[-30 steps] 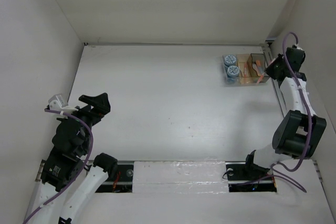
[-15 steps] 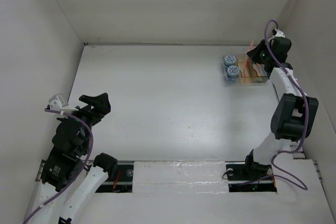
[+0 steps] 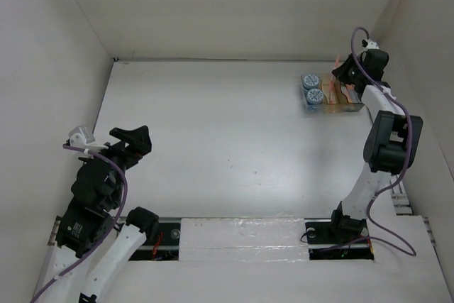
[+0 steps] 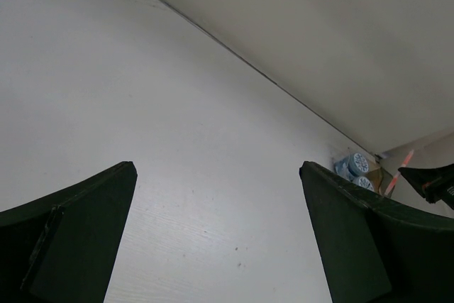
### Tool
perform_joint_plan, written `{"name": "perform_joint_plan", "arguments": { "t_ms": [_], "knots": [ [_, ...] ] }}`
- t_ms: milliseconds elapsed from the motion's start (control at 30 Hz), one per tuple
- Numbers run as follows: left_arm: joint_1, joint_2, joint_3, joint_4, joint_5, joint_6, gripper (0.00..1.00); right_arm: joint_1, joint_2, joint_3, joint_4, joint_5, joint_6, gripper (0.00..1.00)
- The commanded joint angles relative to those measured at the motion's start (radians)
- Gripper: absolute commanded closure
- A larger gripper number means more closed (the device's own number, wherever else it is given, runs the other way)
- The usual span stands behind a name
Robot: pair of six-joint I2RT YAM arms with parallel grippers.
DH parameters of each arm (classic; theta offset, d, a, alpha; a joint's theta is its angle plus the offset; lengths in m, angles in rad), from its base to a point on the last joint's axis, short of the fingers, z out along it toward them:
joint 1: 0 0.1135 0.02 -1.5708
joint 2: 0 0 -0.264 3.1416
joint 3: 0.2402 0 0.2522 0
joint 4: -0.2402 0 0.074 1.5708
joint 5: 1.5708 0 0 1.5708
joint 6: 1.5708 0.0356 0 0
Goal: Sort the stationery into containers
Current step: Place the pen in the storage box.
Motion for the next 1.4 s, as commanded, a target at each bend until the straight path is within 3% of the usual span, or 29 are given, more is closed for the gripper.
{"name": "perform_joint_plan", "arguments": {
  "t_ms": [0,233,800,1067,1367],
  "knots": [
    [-0.002,0.012,-0.006,0.046,0.017,0.025,0.0,-0.026,0.015,0.048,0.051,-0.011,-0.048,1.0],
    [-0.002,0.021,-0.006,0.046,0.017,0.025,0.0,-0.039,0.068,0.088,-0.032,0.067,-0.108,1.0],
    [-0.002,0.003,-0.006,0.055,0.026,0.025,0.0,-0.002,0.173,0.185,-0.187,0.095,-0.14,1.0],
    [-0.002,0.003,-0.006,0.055,0.026,0.025,0.0,0.007,0.151,0.146,-0.187,0.133,-0.12,0.74],
    [-0.002,-0.006,-0.006,0.055,0.026,0.025,0.0,0.007,0.131,0.107,-0.178,0.124,-0.073,0.76]
  ]
}}
